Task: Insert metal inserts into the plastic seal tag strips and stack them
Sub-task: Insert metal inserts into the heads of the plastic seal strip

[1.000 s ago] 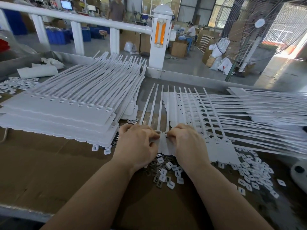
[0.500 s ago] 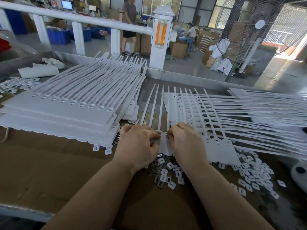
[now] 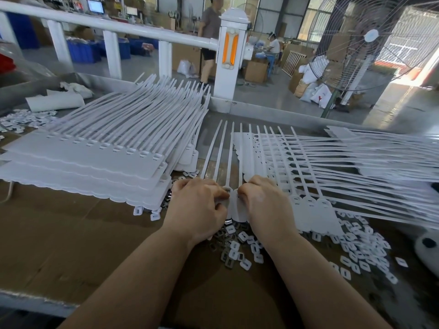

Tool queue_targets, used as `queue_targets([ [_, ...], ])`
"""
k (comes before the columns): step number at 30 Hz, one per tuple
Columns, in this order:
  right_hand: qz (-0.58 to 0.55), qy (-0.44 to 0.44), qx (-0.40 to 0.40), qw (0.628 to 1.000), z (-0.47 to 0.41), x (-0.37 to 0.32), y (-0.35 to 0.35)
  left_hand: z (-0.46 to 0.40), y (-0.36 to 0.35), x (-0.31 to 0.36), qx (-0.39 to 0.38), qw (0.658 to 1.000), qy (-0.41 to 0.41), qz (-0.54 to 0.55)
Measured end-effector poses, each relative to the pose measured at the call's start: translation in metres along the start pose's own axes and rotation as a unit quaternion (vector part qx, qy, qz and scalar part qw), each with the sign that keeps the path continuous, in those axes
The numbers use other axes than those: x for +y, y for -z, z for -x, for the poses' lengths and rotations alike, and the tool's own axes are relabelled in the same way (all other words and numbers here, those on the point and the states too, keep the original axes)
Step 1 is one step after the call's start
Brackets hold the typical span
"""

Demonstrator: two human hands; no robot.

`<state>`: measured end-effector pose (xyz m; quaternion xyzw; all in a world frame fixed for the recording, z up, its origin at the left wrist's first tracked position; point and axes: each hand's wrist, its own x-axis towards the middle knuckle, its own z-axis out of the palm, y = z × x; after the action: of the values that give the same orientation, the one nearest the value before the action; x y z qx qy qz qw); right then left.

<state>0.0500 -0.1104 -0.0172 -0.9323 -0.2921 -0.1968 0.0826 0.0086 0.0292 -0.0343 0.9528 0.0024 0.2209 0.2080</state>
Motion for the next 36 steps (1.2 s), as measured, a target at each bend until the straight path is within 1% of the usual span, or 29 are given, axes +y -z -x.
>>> queue_targets([
  [5, 0.014, 0.015, -0.034, 0.999, 0.0034, -0.0025, 0.0052, 0.0001, 0.0007, 0.0004, -0.002, 1.000, -0.001, 0.007],
  [8, -0.004, 0.015, -0.032, 0.999, 0.0049, -0.0002, 0.0032, 0.0004, 0.0016, 0.0008, -0.003, 1.000, -0.001, 0.009],
  [12, -0.106, -0.066, 0.000, 0.992, 0.0024, 0.0023, 0.0032, 0.0001, 0.0032, 0.0017, -0.010, 1.000, 0.000, 0.009],
  [13, -0.115, -0.074, 0.005, 0.991, 0.0014, 0.0025, 0.0025, -0.0001, 0.0034, 0.0018, -0.012, 1.000, 0.002, 0.010],
  [16, -0.088, -0.071, -0.003, 0.994, -0.0010, 0.0029, 0.0000, -0.0006, 0.0037, 0.0019, -0.018, 1.000, 0.004, 0.011],
  [19, -0.058, -0.052, 0.006, 0.997, -0.0009, 0.0027, -0.0023, -0.0002, 0.0041, 0.0018, -0.018, 1.000, 0.005, 0.013],
  [23, -0.066, -0.037, 0.029, 0.997, -0.0005, 0.0014, -0.0017, -0.0002, 0.0035, 0.0017, -0.017, 1.000, 0.005, 0.014],
  [27, -0.044, -0.021, 0.026, 0.998, 0.0000, 0.0002, -0.0011, -0.0003, 0.0030, 0.0012, -0.010, 1.000, 0.005, 0.018],
  [30, -0.039, -0.016, 0.039, 0.998, 0.0000, -0.0008, 0.0004, -0.0001, 0.0027, 0.0009, -0.010, 1.000, 0.004, 0.017],
  [33, -0.023, -0.012, 0.023, 0.999, 0.0002, 0.0009, -0.0016, 0.0000, 0.0024, 0.0004, -0.012, 1.000, 0.005, 0.014],
  [36, -0.043, -0.018, 0.027, 0.999, 0.0011, 0.0042, -0.0023, 0.0000, 0.0021, -0.0001, -0.015, 1.000, 0.004, 0.008],
])
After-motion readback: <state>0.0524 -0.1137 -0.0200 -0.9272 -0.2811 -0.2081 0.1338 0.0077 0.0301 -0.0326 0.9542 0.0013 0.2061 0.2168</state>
